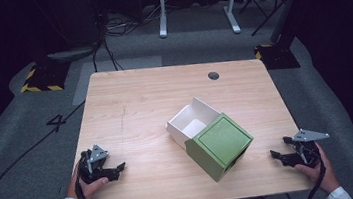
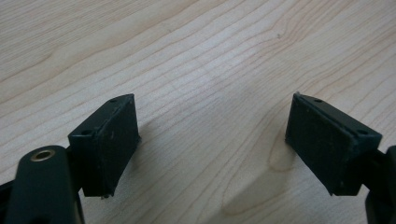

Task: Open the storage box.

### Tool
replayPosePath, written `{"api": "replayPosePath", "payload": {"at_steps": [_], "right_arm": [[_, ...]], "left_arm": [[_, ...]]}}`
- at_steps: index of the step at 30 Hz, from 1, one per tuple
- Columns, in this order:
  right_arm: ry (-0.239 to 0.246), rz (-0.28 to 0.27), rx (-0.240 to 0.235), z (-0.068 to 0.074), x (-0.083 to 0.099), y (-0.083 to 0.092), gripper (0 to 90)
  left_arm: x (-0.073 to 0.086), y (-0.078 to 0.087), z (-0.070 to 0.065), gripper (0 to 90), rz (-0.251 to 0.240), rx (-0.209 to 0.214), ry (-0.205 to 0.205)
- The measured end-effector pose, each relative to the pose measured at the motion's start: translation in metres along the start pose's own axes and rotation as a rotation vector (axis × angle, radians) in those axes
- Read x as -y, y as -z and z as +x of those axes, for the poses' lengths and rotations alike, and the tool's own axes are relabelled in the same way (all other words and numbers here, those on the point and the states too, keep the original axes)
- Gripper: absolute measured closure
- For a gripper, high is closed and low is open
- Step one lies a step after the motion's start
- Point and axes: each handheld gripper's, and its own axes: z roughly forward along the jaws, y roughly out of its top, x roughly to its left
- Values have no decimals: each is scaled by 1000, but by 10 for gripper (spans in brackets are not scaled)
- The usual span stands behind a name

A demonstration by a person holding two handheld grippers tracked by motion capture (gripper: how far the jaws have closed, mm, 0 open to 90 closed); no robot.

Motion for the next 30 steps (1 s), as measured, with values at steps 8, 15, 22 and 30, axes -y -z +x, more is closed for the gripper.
{"api": "replayPosePath", "payload": {"at_steps": [8,15,22,30], "right_arm": [[-1,1,1,0,0,0,158],[-6,2,1,0,0,0,158],[-4,2,2,0,0,0,159],[-2,2,1,0,0,1,159]], "left_arm": [[0,0,1,170,1,8,3],[0,0,1,170,3,8,1],[0,0,1,168,2,5,1],[0,0,1,167,3,5,1]]}}
